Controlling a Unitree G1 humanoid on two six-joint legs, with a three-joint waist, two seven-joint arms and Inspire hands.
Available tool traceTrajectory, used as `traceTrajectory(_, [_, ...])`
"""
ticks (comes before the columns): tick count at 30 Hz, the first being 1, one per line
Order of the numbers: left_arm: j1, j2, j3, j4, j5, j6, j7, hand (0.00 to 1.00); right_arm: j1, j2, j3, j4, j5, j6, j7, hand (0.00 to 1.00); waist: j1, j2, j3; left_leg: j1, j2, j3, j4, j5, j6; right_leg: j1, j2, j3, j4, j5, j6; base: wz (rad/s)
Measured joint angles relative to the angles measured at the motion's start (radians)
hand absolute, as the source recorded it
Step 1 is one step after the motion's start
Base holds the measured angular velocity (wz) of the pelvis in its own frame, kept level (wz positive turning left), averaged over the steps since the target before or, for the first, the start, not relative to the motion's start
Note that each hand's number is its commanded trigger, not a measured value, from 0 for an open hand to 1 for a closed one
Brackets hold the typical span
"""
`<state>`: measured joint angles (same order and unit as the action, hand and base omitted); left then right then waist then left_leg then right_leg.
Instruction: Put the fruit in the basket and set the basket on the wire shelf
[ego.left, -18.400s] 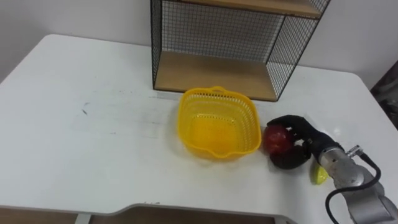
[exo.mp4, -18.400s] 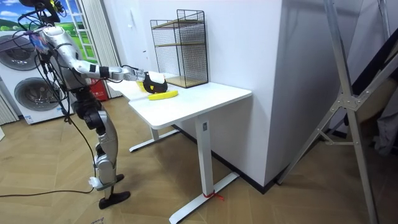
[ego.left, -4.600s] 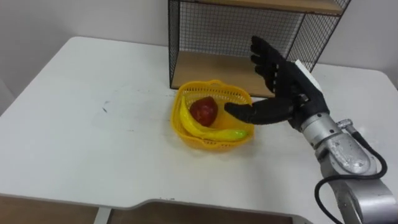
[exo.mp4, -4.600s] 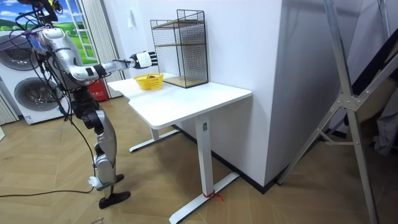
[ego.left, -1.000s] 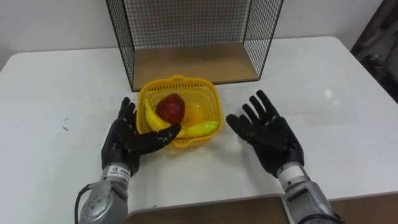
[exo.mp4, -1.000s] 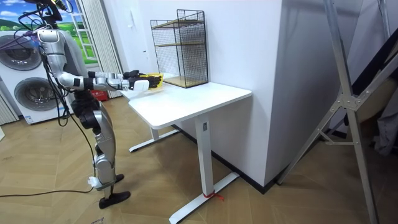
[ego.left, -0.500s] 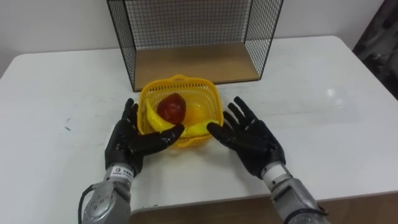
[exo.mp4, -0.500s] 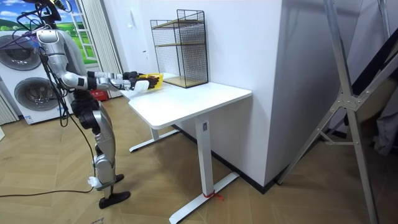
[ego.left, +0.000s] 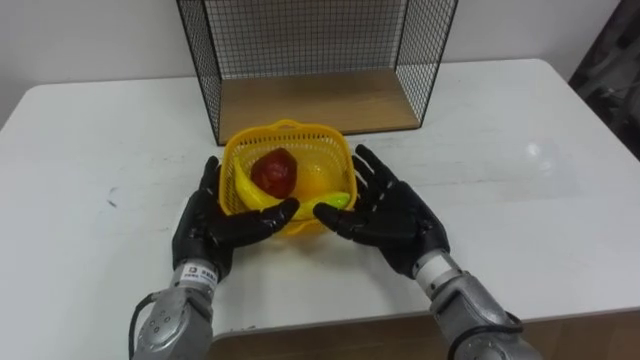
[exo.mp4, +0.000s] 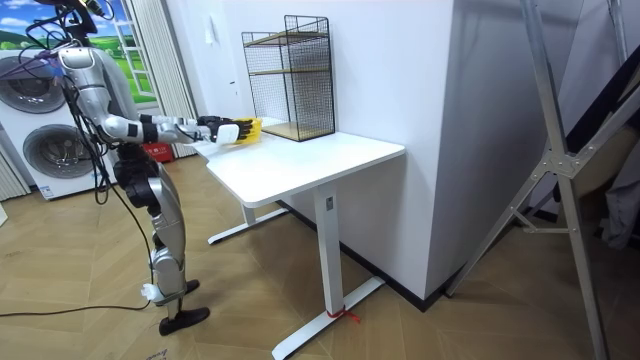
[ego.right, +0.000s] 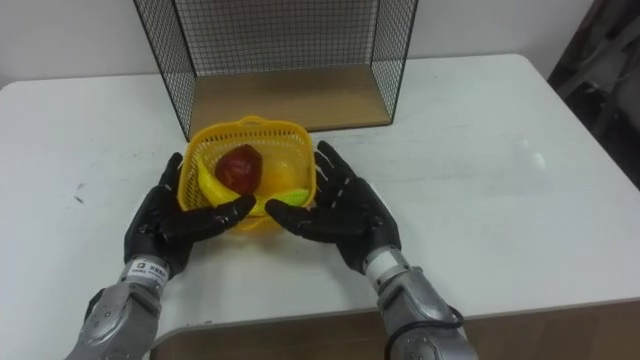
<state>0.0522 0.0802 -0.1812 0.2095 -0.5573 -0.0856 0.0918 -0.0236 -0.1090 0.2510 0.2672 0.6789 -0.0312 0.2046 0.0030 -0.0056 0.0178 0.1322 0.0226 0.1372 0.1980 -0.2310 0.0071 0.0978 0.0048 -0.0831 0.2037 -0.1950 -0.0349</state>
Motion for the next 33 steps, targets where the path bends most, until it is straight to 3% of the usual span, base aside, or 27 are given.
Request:
traceTrajectory(24, [-0.005,0.008,-0.047,-0.001,0.008,-0.001,0.000,0.00,-0.011,0.003,0.011,-0.030,-0.137,-0.001,-0.100,0.00,-0.002,-0.013,0.0009,0.002,0.000,-0.003,0.005,0.000,0.000,0.014,-0.001,0.000,0.000,0.001,0.001,0.00])
traceTrajectory(33, [-0.006,-0.001,-0.081,-0.007,0.008,0.000,0.000,0.00,-0.017,0.001,0.005,-0.051,-0.139,-0.001,-0.138,0.00,-0.038,-0.013,0.0009,0.002,0.000,0.004,0.006,0.000,0.000,0.008,0.000,0.004,0.001,0.002,0.001,-0.02])
